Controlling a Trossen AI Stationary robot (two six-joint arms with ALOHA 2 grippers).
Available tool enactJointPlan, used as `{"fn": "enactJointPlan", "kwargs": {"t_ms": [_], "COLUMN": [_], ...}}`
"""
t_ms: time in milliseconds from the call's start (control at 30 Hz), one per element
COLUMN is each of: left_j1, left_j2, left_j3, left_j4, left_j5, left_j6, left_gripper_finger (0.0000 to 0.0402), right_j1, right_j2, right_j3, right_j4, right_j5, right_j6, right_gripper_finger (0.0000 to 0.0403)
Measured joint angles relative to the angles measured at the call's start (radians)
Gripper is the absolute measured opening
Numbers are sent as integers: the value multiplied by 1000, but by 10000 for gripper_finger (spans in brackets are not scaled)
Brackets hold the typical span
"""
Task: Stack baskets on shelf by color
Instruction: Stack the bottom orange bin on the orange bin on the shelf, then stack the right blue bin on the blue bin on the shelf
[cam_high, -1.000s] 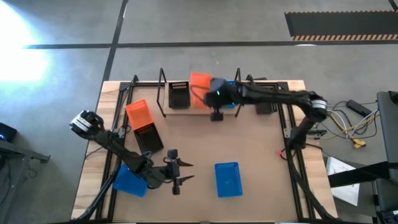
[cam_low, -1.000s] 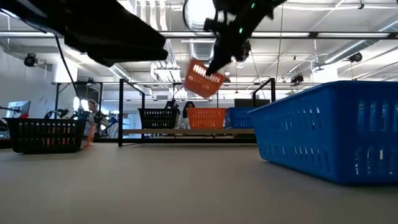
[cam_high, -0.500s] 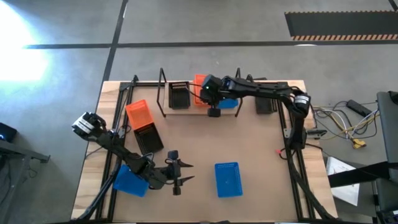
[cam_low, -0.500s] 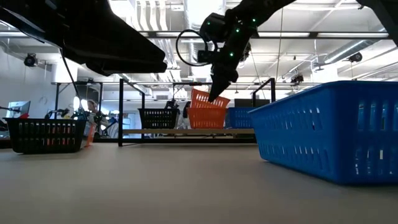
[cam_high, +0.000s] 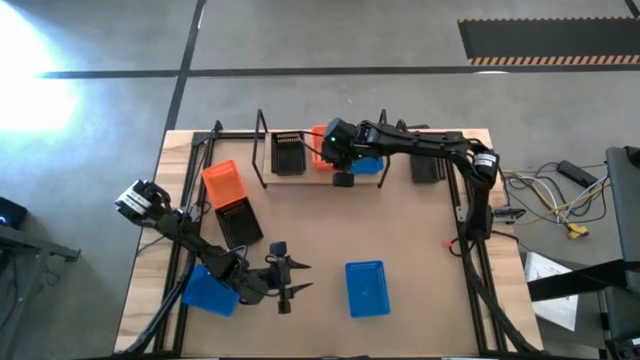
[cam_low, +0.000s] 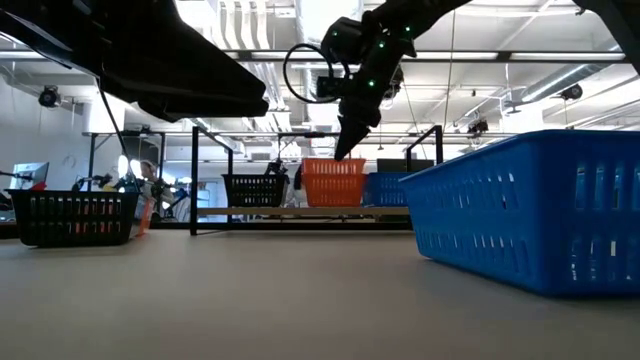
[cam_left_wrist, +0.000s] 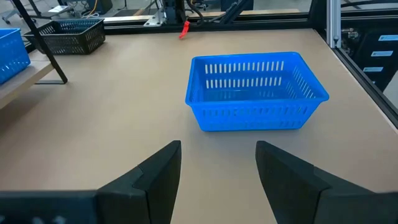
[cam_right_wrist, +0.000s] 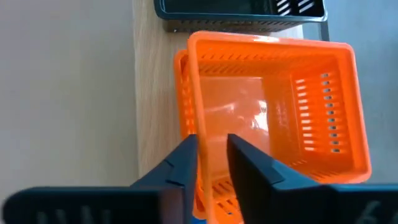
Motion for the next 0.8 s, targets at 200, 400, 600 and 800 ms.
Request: {"fn": "enactJointPlan", "kwargs": {"t_ms": [200,400,600,800], "left_j1": [0,0,-10,-25], "left_j2": [0,0,0,0], "left_j3": [0,0,2,6], "left_j4": [0,0,-1,-1], "left_j5": [0,0,-2,-5], "left_j6": [-1,-2,-4,-3], "left_gripper_finger": [192,192,192,192], "right_j1": [6,60,212,455], "right_j2": [-2,-40,-75,-138], "right_j3": [11,3,-69,-177], "right_j4": [0,3,5,8], "right_j5": [-2,-56,-135,-132], "right_j6": [22,82,143,232], "right_gripper_finger": [140,149,127,100]}}
